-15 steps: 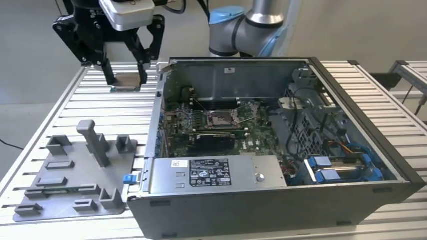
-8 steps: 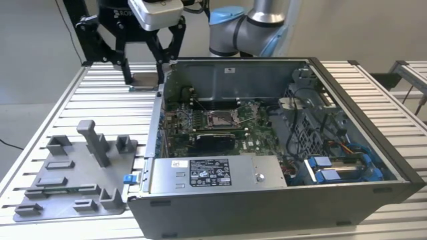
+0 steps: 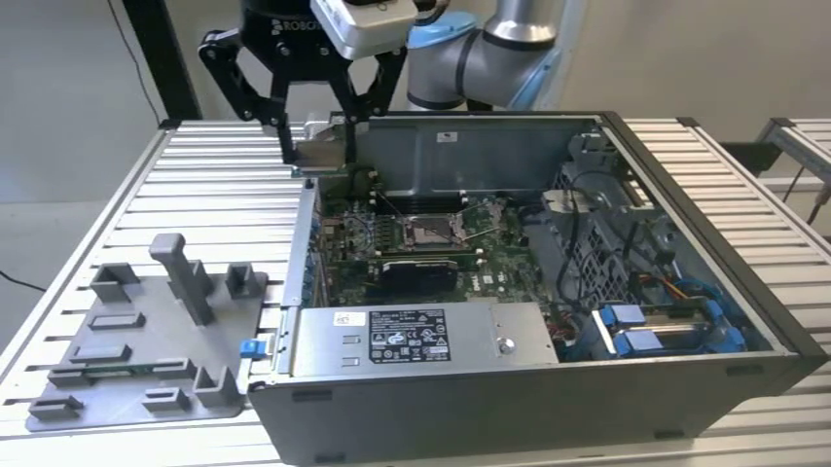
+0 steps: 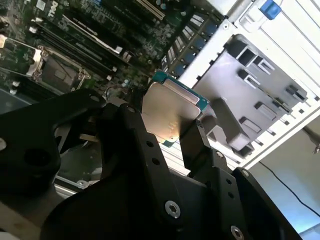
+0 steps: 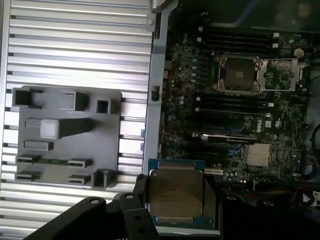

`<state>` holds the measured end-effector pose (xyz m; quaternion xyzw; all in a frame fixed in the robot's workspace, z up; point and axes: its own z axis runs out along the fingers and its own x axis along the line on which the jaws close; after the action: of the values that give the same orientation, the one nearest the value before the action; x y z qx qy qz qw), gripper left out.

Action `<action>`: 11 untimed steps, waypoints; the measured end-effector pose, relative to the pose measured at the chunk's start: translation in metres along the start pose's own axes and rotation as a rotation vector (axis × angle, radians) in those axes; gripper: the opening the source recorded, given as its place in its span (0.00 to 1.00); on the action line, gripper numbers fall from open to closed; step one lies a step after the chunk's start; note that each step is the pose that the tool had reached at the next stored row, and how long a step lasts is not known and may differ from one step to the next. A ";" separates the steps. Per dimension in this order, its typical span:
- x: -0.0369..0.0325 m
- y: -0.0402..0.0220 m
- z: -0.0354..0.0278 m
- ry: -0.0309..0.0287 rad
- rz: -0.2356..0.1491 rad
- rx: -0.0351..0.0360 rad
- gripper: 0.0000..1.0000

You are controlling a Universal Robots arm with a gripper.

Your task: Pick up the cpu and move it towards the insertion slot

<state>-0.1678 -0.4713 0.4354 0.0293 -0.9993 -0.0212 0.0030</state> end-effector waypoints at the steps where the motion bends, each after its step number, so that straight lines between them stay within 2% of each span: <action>1: -0.0038 -0.0002 0.0000 0.0000 0.000 0.0000 0.00; 11: -0.0410 -0.0024 -0.0003 0.0004 -0.001 0.0001 0.00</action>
<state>-0.1267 -0.4713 0.4354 0.0297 -0.9993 -0.0211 0.0032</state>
